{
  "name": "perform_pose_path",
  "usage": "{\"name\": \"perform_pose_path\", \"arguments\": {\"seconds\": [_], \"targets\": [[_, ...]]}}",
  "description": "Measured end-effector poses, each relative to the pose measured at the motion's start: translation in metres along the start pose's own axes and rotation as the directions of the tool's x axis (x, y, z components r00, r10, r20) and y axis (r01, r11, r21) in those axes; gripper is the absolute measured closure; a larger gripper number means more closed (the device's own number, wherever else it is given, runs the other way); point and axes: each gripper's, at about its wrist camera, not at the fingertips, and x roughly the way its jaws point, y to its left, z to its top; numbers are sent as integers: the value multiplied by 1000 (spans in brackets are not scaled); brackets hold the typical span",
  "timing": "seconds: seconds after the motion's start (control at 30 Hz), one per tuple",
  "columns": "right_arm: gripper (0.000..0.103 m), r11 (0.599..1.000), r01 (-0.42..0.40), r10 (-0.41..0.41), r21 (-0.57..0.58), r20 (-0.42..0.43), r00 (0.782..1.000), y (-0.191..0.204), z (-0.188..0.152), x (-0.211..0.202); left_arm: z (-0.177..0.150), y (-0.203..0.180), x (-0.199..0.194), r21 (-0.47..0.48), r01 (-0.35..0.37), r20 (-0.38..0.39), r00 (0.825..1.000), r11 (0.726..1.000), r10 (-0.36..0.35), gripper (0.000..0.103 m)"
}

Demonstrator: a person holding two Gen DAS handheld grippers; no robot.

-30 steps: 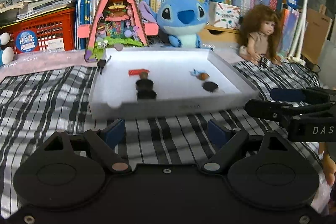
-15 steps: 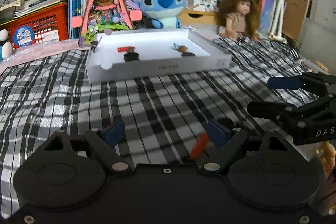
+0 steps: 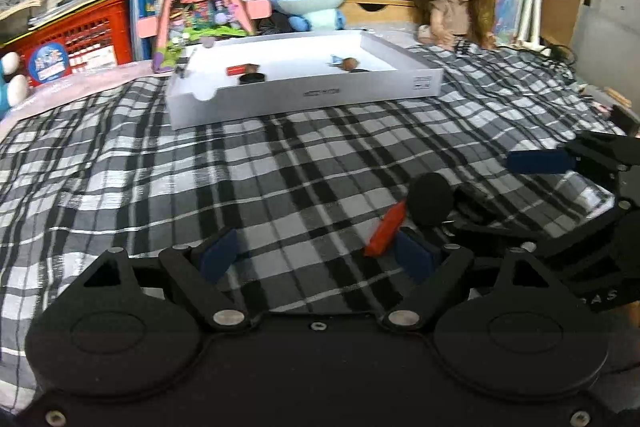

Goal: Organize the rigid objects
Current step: 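Grasp the second red stick with the left tool while the right tool grasps the black binder clip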

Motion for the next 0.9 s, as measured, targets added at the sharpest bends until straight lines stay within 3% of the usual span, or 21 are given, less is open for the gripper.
{"name": "perform_pose_path", "arguments": {"seconds": [0.53, 0.73, 0.9], "targets": [[9, 988, 136, -133, 70, -48, 990, -32, -7, -2, 0, 30, 1, -57, -108, -4, 994, 992, 108, 18], [5, 951, 288, -276, 113, -110, 955, -51, -5, 3, -3, 14, -9, -32, -81, 11, 997, 996, 82, 18], [5, 930, 306, -288, 202, -113, 951, -63, -9, -4, -4, 0, -14, -75, -61, 45, 997, 995, 65, 19]]}}
